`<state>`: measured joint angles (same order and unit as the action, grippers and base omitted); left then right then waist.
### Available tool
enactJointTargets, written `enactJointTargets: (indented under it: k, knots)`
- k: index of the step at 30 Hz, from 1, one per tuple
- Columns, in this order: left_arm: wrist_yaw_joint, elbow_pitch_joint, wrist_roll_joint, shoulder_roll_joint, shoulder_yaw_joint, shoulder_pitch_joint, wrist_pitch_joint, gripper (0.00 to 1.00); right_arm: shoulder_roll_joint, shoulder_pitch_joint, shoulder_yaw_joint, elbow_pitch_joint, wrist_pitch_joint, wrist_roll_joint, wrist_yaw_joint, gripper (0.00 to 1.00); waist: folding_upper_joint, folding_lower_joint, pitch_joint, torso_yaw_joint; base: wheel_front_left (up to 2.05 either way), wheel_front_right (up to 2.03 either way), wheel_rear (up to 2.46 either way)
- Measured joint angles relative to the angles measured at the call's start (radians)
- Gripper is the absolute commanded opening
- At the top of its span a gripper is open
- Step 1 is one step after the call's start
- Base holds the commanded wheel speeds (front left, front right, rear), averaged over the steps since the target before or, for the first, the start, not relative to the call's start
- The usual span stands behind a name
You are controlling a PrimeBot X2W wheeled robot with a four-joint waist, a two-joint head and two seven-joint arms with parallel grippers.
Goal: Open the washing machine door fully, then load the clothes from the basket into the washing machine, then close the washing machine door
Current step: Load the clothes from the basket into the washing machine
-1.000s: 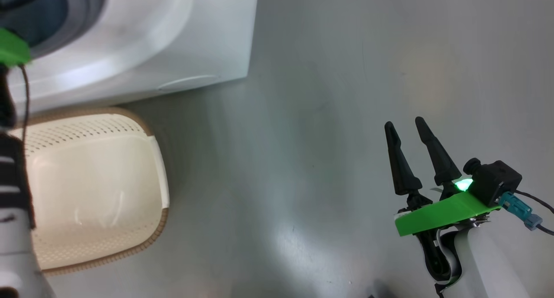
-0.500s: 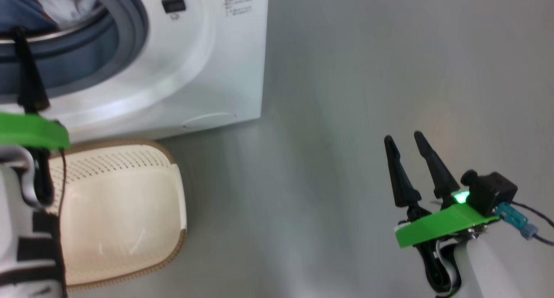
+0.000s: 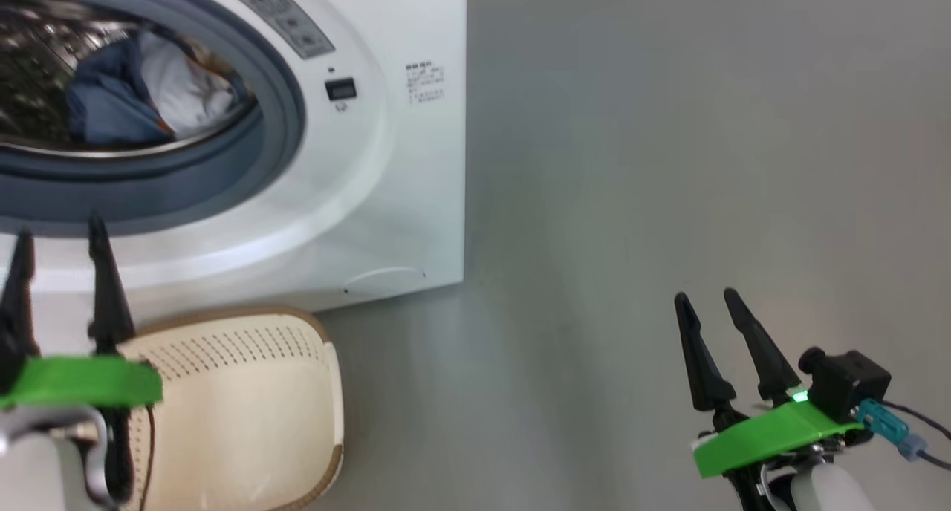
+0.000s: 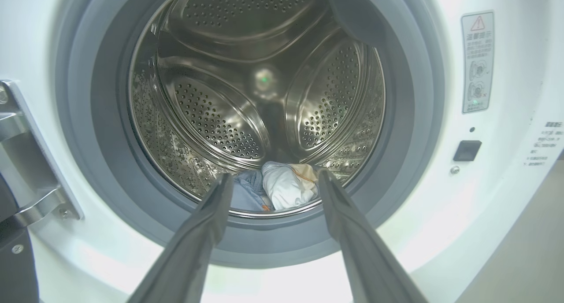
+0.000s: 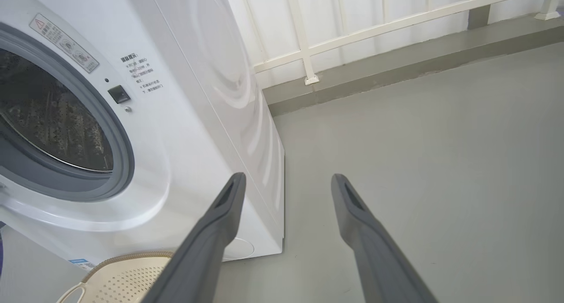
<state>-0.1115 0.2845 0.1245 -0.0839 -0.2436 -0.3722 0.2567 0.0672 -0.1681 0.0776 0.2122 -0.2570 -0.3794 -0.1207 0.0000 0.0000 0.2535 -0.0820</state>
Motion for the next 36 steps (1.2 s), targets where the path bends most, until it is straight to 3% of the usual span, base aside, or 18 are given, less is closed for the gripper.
enactJointTargets:
  k: [9, 17, 36]
  knots:
    - [0.003, -0.075, 0.007, 0.036, -0.021, 0.217, 0.0, 1.0, 0.012, 0.073, -0.009, 0.009, 0.0, 0.009, 0.0, 1.0, 0.0001, 0.0, -0.138, 0.012, 0.0, 0.0, 0.0]
    - [0.036, -0.121, 0.037, 0.048, -0.004, 0.334, 0.0, 1.0, 0.024, 0.093, -0.018, 0.002, 0.0, 0.011, 0.0, 1.0, 0.0, 0.0, -0.212, 0.028, 0.0, 0.0, 0.0]
    - [0.081, -0.187, 0.059, 0.048, 0.059, 0.456, 0.0, 1.0, 0.024, 0.099, -0.016, -0.015, 0.0, 0.022, 0.0, 1.0, 0.0, 0.0, -0.211, 0.04, 0.0, 0.0, 0.0]
